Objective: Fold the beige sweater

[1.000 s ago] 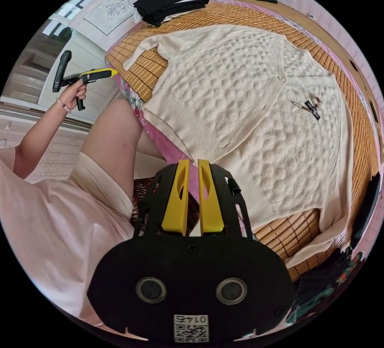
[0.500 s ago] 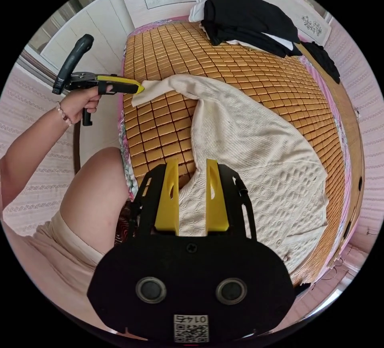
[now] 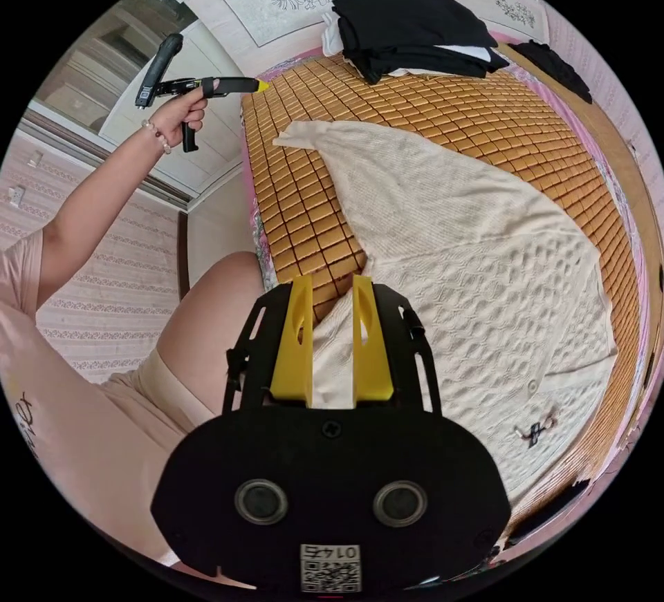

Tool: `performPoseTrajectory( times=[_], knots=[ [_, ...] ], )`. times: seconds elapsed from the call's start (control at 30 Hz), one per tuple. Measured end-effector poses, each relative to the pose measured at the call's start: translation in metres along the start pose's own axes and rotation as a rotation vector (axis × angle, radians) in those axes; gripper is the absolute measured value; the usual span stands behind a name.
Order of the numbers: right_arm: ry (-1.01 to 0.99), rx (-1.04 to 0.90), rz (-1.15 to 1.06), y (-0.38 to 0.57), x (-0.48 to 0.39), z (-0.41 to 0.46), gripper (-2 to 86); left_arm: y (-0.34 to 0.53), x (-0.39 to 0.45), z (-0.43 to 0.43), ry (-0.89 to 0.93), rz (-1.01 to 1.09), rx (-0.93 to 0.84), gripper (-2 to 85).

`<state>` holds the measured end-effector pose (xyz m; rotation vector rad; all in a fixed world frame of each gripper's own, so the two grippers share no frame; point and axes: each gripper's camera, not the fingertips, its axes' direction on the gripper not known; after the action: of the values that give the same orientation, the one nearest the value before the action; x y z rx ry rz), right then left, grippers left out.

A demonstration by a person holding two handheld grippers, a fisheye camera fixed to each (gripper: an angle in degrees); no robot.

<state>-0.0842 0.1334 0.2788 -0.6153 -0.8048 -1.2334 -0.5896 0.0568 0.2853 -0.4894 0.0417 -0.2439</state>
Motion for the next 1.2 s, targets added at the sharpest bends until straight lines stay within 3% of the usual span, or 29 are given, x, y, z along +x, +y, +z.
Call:
performPoseTrajectory(
  times=[0.13,0.3,0.47,0.53,0.67,0.77,0.9,1.1,1.2],
  knots=[
    [0.005,-0.051,0.242,0.12,0.028,-0.014,8.7,0.057,0.074,0.011,0.199,0.154,-0.049,2.9],
    [0.104,-0.061,0.658,0.274,0.061,-0.036,9.0,0.132,0.225,0.034,0.424,0.459,-0.211,3.5],
    [0.226,-0.044,0.941,0.388,0.086,-0.064,11.5,0.161,0.331,0.047,0.466,0.643,-0.294,4.8],
    [0.26,-0.017,0.983,0.406,0.092,-0.068,12.1,0.165,0.359,0.053,0.445,0.7,-0.292,4.8],
    [0.073,0.101,1.044,0.429,0.116,-0.06,13.3,0.168,0.407,0.082,0.341,0.756,-0.329,4.9],
    [0.155,0.079,1.098,0.442,0.123,-0.056,6.2,0.177,0.431,0.106,0.261,0.769,-0.356,4.8],
    [0.107,0.072,1.056,0.454,0.125,-0.07,1.1,0.185,0.441,0.125,0.246,0.722,-0.4,4.1],
    [0.212,0.212,0.924,0.479,0.127,-0.178,0.1,0.195,0.454,0.128,0.209,0.788,-0.386,3.0],
    [0.435,0.131,1.069,0.505,0.146,-0.228,0.6,0.196,0.46,0.127,0.199,0.792,-0.393,1.0]
  ],
)
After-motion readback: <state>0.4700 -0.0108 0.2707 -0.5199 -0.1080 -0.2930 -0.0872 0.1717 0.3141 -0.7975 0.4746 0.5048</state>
